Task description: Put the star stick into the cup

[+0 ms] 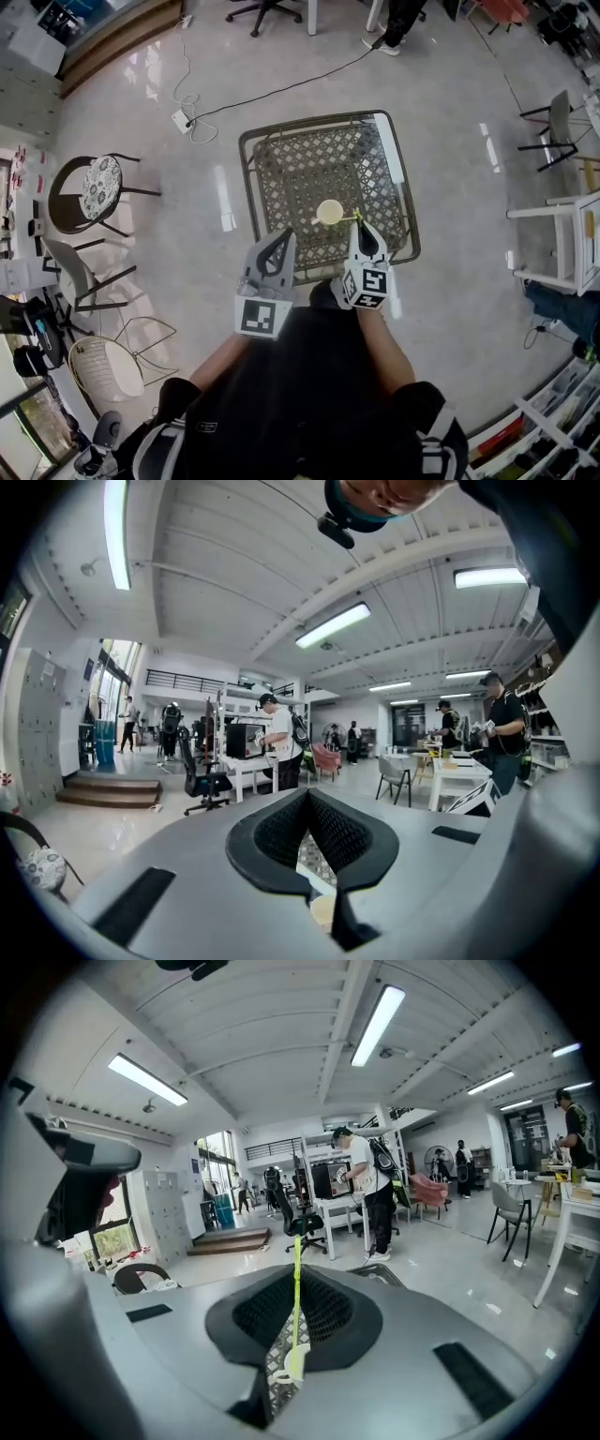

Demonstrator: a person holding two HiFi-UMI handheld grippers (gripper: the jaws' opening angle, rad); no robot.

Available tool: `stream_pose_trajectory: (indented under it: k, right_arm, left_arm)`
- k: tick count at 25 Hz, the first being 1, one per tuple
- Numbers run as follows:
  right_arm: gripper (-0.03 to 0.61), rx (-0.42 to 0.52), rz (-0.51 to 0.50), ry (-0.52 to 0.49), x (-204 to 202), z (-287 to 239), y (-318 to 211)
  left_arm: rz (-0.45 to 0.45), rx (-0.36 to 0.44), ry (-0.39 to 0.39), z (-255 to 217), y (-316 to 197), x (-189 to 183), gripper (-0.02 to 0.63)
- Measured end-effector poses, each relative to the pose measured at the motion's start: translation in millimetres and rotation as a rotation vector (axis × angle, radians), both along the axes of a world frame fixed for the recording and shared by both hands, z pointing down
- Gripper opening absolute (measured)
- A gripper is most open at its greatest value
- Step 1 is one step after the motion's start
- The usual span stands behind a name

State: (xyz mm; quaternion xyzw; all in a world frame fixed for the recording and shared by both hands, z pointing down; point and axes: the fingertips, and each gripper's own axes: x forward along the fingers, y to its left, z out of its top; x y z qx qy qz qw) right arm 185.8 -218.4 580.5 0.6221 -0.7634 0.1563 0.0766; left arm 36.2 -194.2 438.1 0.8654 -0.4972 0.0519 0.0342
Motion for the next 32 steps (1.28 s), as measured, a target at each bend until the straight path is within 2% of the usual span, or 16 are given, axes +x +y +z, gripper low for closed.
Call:
stream_pose_trajectory:
  k: [6,20,32]
  right_arm:
    - [0.021,-0.064,-0.001,0.012,6.9,52.8,-21.2]
    - [0.021,-0.181,-0.035,0.058,-4.2,102.8,-9.6]
    - [0.021,-0.246,0.018,-0.019,1.2,123.5,-6.0]
  left_arm:
    - [-0.014,-0.008,-0.012,5.5,-8.1,7.9,0.015]
    - [-0.010,-0.020,-0.004,9.0,-14.1,12.0,0.015]
    - [0.011,-0.008,-0.010,8.3,-7.4,13.0,0.015]
